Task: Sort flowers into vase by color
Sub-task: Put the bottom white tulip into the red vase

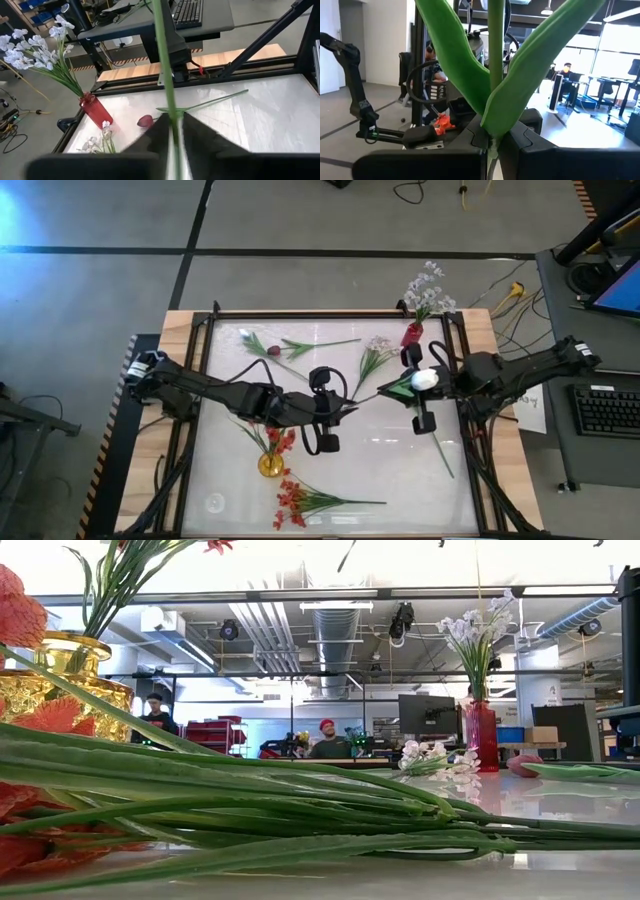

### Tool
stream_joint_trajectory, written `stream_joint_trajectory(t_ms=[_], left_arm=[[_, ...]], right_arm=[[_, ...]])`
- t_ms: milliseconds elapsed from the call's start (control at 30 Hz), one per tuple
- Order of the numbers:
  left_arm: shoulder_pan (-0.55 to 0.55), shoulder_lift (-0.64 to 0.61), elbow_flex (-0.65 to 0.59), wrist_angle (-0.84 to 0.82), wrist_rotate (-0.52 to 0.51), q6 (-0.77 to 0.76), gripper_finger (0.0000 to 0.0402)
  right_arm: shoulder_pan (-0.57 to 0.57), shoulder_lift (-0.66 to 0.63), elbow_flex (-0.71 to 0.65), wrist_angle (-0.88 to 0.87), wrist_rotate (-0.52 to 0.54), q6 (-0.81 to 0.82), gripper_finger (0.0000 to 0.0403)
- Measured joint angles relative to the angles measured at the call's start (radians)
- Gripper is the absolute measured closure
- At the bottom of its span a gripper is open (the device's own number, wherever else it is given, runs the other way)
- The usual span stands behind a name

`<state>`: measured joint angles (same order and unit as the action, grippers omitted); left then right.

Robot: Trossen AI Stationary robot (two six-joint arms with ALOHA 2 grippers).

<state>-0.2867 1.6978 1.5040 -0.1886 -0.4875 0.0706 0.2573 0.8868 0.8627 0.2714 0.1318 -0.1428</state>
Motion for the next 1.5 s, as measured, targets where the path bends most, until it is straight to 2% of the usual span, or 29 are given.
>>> stream_joint_trajectory(t_ms=[233,467,667,833,933,1000,1200,1367,1500], left_arm=[[0.0,0.0,-0.001,-0.003,-0.003,0.002,0.04],[0.0,0.024,-0.031,0.055,-0.004,0.017,0.0401],[0.001,0.024,-0.072,0.133,-0.079,0.026,0.0401],[0.001,0.024,-0.072,0.139,-0.089,0.026,0.0402],[0.001,0.024,-0.072,0.136,-0.108,0.026,0.0402],[0.001,0.024,-0.072,0.136,-0.126,0.026,0.0402],[0.002,0.024,-0.066,0.14,-0.128,0.005,0.0395],[0.002,0.001,-0.065,0.108,-0.076,0.003,0.0349],[0.002,-0.045,-0.065,0.032,-0.071,0.013,0.0295]], right_arm=[[0.0,0.001,0.0,-0.007,0.022,0.019,0.038],[0.0,0.006,0.001,-0.116,0.129,0.073,0.0308],[0.0,0.007,-0.002,-0.213,0.133,0.147,0.0249],[0.0,0.007,-0.005,-0.215,0.133,0.149,0.0231],[0.0,0.007,-0.006,-0.203,0.134,0.145,0.0243],[0.0,0.007,-0.006,-0.184,0.134,0.144,0.0265],[0.0,0.007,-0.006,-0.18,0.134,0.142,0.0377],[0.0,0.005,-0.006,-0.193,0.14,0.167,0.039],[-0.001,-0.012,0.002,-0.274,0.231,0.202,0.0392]])
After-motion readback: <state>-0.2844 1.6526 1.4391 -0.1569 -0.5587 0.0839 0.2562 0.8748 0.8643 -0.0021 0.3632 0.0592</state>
